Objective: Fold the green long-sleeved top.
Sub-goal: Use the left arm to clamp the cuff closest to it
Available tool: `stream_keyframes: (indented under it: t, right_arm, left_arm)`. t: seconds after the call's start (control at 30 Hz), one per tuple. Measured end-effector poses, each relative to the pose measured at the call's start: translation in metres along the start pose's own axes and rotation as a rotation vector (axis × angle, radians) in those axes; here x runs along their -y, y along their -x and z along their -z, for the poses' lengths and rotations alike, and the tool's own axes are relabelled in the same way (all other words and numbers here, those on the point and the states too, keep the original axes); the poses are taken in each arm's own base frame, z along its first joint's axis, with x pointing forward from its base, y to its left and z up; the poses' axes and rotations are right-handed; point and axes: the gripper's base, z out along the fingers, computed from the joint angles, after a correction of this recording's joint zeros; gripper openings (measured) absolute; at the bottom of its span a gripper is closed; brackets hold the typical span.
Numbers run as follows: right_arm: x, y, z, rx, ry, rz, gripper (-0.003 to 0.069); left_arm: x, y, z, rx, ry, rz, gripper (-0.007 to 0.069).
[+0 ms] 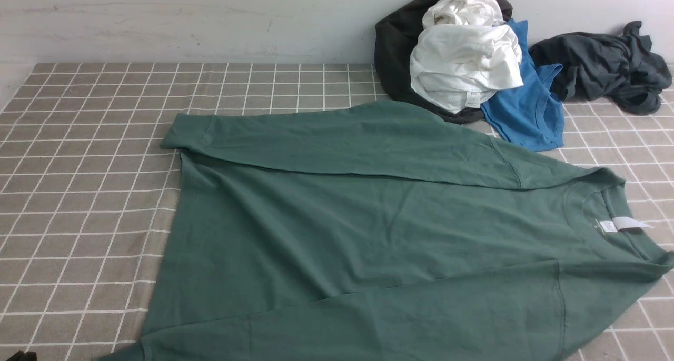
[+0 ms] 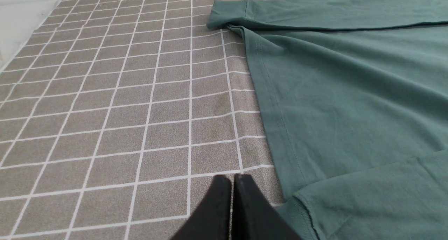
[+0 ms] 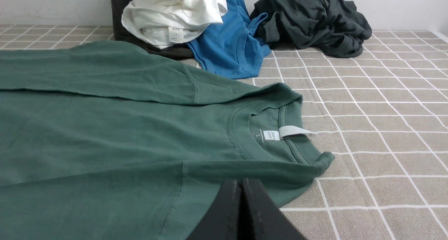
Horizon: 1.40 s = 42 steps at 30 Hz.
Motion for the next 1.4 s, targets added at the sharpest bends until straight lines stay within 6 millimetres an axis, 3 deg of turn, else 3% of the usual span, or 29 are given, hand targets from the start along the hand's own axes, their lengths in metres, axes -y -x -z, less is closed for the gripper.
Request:
stream_keyframes:
  t: [1.13,1.4]
  right_arm:
    - [0.0000,0.0000,0.0000,0.000,0.000,0.000,-0.0014]
    - [0.0000,0.0021,-0.0001,0.026,0.000,0.000,-0.0014]
  left_arm:
    - [0.0000,0.0001,0.0000,0.001,0.000,-0.004,-0.0007]
    - [-0.0013,0.0075,0.0003,0.082,0.015,-0.007,-0.0007]
